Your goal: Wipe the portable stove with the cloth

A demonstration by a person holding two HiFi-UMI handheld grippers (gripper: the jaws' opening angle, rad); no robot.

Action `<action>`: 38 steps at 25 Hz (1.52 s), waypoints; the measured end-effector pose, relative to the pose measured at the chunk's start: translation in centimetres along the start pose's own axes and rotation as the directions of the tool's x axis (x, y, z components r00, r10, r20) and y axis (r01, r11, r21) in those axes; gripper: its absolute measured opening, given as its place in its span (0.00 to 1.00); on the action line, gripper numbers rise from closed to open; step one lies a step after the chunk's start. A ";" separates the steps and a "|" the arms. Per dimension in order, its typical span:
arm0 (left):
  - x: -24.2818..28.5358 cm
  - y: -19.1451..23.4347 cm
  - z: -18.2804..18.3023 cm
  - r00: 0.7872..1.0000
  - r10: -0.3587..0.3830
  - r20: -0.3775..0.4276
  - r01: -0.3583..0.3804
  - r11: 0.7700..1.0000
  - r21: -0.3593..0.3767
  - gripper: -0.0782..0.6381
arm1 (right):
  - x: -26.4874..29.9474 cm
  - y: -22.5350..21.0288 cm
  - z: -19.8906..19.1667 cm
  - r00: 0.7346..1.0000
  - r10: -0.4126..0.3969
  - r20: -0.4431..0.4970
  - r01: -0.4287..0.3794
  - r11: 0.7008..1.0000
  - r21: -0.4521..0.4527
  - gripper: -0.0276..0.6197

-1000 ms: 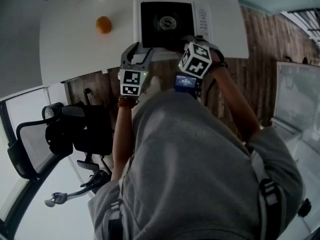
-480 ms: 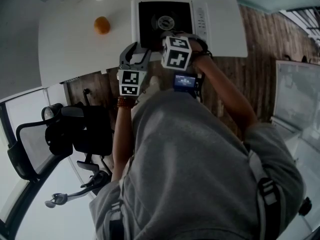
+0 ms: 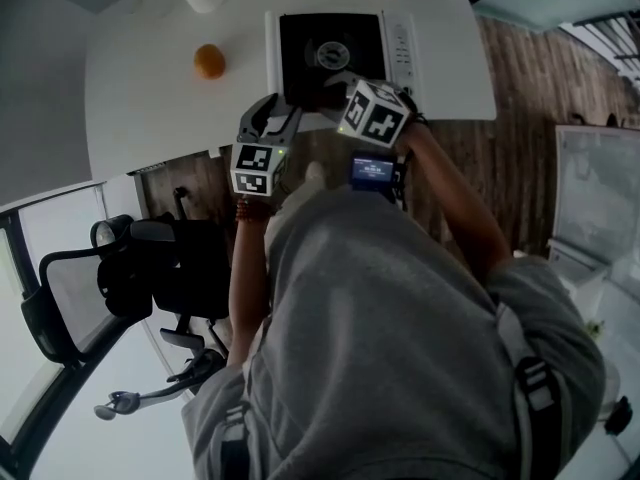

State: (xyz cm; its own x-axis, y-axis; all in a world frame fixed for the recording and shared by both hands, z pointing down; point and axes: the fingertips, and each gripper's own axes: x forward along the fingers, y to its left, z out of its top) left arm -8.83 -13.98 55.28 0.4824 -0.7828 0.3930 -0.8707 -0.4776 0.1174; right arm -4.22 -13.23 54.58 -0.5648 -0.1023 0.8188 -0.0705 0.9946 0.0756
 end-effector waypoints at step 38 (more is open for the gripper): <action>-2.9 -2.8 16.5 0.891 0.210 0.402 -0.281 0.952 0.124 0.16 | -19.6 -5.9 2.9 0.453 -0.749 0.484 0.544 0.662 0.516 0.22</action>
State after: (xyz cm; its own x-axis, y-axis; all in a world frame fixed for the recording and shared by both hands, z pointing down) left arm -6.19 -17.00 38.74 0.2855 -0.9583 0.0078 -0.9521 -0.2845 -0.1119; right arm 4.91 -17.11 36.43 -0.6010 -0.7983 0.0384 -0.7777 0.5953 0.2020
